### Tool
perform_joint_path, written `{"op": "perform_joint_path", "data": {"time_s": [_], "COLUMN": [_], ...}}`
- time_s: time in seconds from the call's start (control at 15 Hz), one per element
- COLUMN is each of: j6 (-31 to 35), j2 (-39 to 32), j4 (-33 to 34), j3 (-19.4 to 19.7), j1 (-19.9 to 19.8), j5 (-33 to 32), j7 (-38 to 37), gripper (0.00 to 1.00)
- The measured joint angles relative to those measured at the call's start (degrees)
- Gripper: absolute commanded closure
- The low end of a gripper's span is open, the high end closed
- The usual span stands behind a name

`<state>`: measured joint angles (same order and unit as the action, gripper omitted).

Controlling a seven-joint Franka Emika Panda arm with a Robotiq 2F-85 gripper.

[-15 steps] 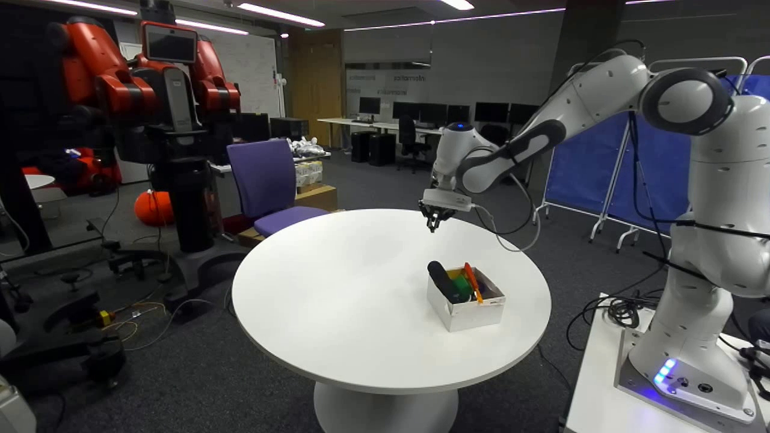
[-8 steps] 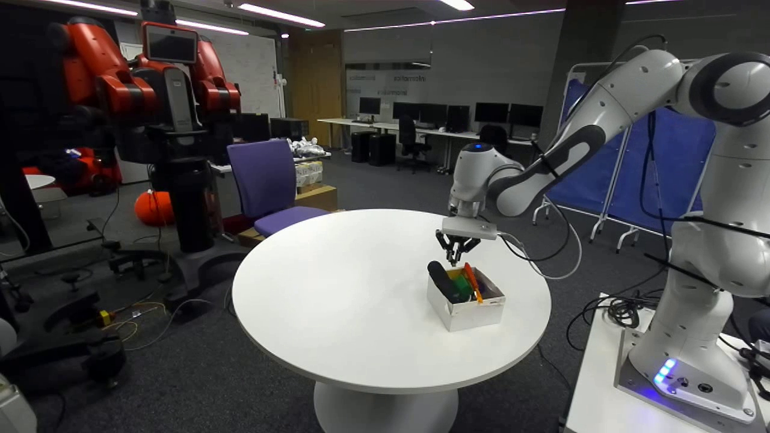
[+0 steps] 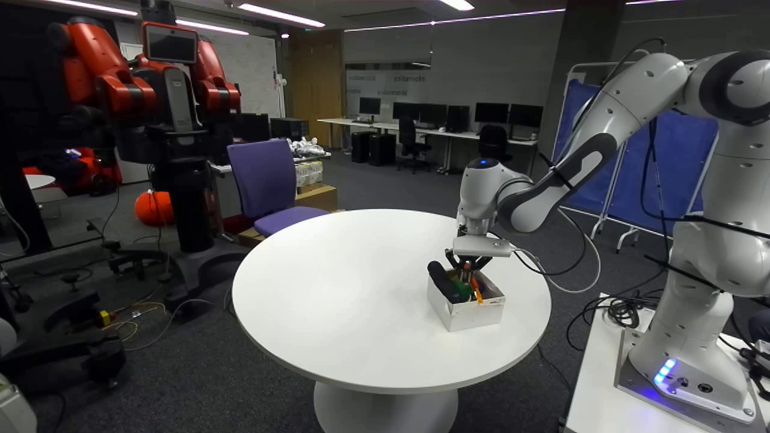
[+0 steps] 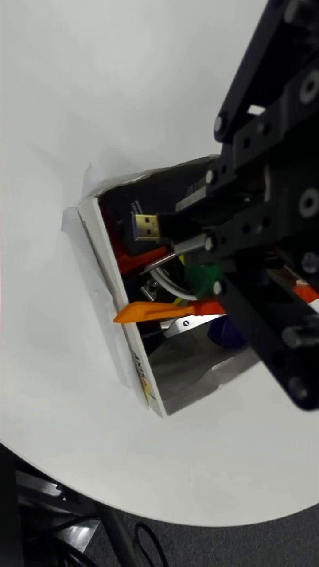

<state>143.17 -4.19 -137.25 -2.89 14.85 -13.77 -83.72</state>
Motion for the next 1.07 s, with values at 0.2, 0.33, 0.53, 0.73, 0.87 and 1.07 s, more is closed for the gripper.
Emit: {"op": "perform_joint_path", "data": {"time_s": [0.2, 0.33, 0.53, 0.73, 0.87, 1.07], "j6": [0.0, 0.0, 0.0, 0.0, 0.0, 0.0], "j2": [0.0, 0.0, 0.0, 0.2, 0.4, 0.7], "j4": [-0.6, -0.7, -0.7, -0.7, -0.7, -0.7], "j3": [-0.5, -0.6, -0.6, -0.7, -0.8, -0.8], "j1": [-0.1, -0.2, -0.6, -1.5, -2.0, -2.6], "j5": [0.0, 0.0, 0.1, 1.2, 3.4, 8.1], "j7": [0.0, 0.0, 0.3, 2.2, 5.3, 11.2], "gripper": [0.96, 0.96, 0.96, 0.96, 0.96, 0.96]}}
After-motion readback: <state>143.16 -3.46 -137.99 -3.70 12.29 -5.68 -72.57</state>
